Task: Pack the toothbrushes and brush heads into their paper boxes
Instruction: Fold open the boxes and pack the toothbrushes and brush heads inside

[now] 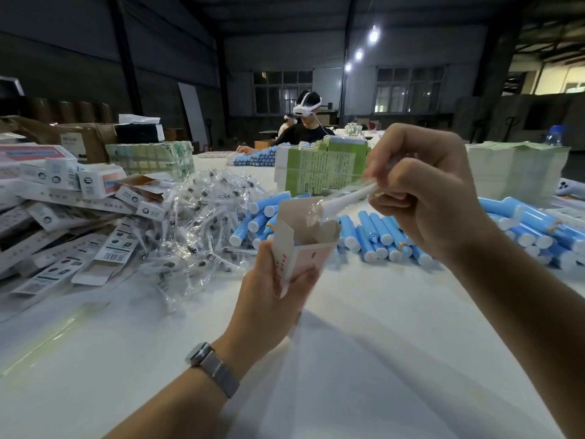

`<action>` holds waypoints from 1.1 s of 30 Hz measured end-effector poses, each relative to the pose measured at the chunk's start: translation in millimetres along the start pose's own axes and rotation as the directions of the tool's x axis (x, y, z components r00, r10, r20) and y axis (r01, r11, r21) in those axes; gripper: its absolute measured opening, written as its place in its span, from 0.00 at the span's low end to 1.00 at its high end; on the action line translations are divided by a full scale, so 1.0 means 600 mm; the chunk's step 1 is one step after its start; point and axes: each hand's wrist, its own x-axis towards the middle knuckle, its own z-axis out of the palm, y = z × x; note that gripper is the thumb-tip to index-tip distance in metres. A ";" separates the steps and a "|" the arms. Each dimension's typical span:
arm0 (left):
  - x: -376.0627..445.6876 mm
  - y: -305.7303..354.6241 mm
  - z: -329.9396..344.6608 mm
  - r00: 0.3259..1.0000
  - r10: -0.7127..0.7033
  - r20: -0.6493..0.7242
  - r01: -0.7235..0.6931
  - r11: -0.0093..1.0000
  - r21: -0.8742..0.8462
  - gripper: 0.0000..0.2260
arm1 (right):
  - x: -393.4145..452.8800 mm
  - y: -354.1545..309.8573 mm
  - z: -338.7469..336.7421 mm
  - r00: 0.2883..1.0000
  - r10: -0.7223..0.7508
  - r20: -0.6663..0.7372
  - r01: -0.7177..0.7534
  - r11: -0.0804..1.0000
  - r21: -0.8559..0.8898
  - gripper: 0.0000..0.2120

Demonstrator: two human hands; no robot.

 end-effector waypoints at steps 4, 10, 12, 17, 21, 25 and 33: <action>-0.002 -0.002 0.001 1.000 0.006 0.006 -0.007 1.000 0.017 0.14 | -0.003 0.004 0.009 0.998 0.045 0.036 -0.029 0.932 -0.361 0.06; 0.000 -0.005 0.001 0.999 -0.032 -0.014 0.032 0.999 0.007 0.14 | -0.008 0.022 0.027 0.998 0.045 0.037 -0.007 0.731 -0.683 0.16; 0.001 -0.005 0.001 0.999 -0.035 -0.021 0.035 0.999 0.006 0.14 | -0.009 0.027 0.028 1.000 -0.008 -0.014 -0.003 0.742 -0.671 0.16; 0.005 -0.002 0.001 0.998 -0.045 -0.047 0.043 0.998 -0.038 0.12 | -0.016 0.043 0.027 0.998 -0.062 0.008 0.051 0.747 -0.662 0.09; 0.002 0.005 0.001 0.999 -0.044 -0.023 0.042 0.996 -0.072 0.12 | -0.015 0.048 0.031 0.978 -0.196 0.071 0.191 0.702 -0.686 0.07; -0.001 0.008 0.003 0.999 -0.030 0.022 0.031 0.998 -0.048 0.14 | -0.014 0.051 0.035 0.960 -0.225 0.167 0.270 0.577 -0.771 0.11; 0.000 0.011 0.004 0.999 -0.035 0.021 0.037 0.997 -0.073 0.16 | -0.017 0.051 0.032 0.963 -0.192 0.190 0.265 0.538 -0.800 0.07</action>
